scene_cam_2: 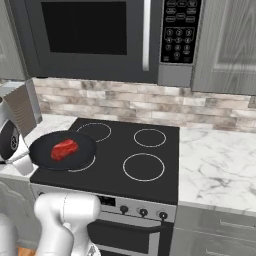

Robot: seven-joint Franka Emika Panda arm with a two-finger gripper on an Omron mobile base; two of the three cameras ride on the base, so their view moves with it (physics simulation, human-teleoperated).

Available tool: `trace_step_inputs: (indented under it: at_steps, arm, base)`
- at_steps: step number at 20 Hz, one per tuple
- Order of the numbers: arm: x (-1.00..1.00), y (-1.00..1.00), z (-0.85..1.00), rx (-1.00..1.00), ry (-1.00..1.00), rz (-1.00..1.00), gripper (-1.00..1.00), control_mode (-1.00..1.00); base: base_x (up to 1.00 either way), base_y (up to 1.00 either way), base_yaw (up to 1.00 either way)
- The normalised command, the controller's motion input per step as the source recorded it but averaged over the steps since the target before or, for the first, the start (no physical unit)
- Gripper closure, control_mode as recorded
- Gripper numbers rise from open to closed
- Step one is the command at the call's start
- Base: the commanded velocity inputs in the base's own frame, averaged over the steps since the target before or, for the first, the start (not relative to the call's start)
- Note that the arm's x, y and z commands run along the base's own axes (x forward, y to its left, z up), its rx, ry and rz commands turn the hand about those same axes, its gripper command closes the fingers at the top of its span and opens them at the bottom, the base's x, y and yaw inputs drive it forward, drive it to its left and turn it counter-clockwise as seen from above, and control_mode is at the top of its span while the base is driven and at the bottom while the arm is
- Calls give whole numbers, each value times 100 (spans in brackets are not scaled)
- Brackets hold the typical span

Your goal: Pick up the pan with the steak in it and place it on the dining table. Then place the steak on the plate.

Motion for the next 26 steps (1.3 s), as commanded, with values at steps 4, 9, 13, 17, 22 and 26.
trace_step_inputs:
  at_steps: [4, 9, 13, 17, 22, 26]
  arm:
    - [-51, -15, 6, -3, 12, -9, 100, -100]
    - [-45, -9, 0, -7, -4, -8, 100, -100]
    - [-5, 0, 0, -2, -1, 0, 100, -100]
    - [0, 0, 0, 0, 0, 0, 100, 100]
    - [0, 0, 0, 0, 0, 0, 100, 100]
    - [0, 0, 0, 0, 0, 0, 100, 100]
  base:
    - [0, 0, 0]
    - [0, 0, 0]
    - [0, 0, 0]
    - [-56, -1, 2]
    - [-87, -10, 5]
    - [-86, -8, 14]
